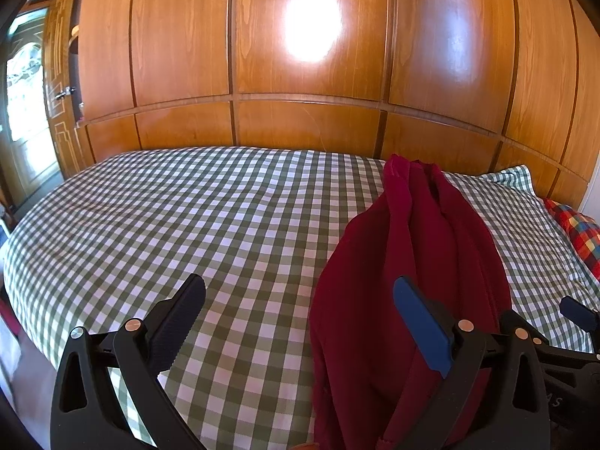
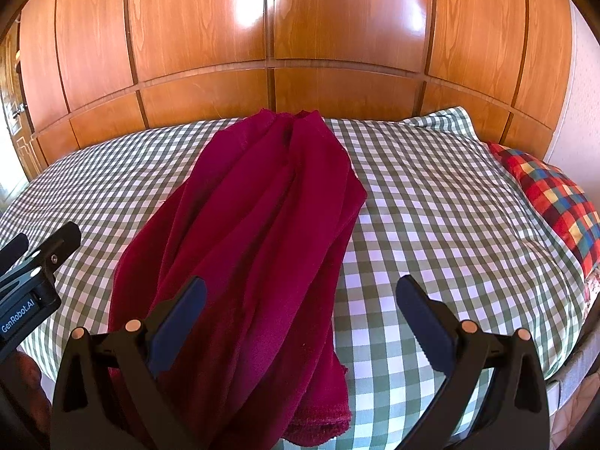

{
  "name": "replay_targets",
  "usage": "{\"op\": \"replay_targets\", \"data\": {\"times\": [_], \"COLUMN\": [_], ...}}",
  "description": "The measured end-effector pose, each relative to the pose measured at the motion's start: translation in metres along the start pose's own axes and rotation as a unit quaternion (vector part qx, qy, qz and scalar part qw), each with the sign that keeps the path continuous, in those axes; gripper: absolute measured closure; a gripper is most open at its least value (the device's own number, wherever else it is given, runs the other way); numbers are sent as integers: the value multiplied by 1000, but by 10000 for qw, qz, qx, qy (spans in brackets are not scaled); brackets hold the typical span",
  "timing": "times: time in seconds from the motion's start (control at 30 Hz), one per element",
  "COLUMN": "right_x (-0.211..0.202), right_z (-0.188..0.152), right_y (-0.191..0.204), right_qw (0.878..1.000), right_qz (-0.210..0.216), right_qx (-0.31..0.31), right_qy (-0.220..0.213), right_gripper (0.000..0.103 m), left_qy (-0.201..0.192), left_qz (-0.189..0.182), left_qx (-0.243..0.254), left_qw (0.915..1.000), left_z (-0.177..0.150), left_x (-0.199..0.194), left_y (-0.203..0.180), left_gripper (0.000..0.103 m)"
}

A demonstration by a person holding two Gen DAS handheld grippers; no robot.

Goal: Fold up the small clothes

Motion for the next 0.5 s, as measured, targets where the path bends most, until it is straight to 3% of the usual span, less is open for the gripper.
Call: {"op": "replay_targets", "data": {"times": [0.5], "right_x": [0], "right_z": [-2], "right_y": [1], "right_qw": [10000], "right_qz": [21], "right_qx": [-25], "right_qy": [10], "right_gripper": [2], "left_qy": [2], "left_qz": [-19], "left_qx": [-37], "left_qw": [10000], "left_z": [1], "left_x": [-2], "left_y": [0], "left_gripper": [4]}}
Point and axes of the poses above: each gripper's, at about its wrist camera, not at the fingertips, and x roughly the way its jaws point, y to its left, z to its top, the point moved 1 cm from there along x, roughly the way its jaws point, and after that the axes turned 3 degrees about -z, right-handed, at the moved point
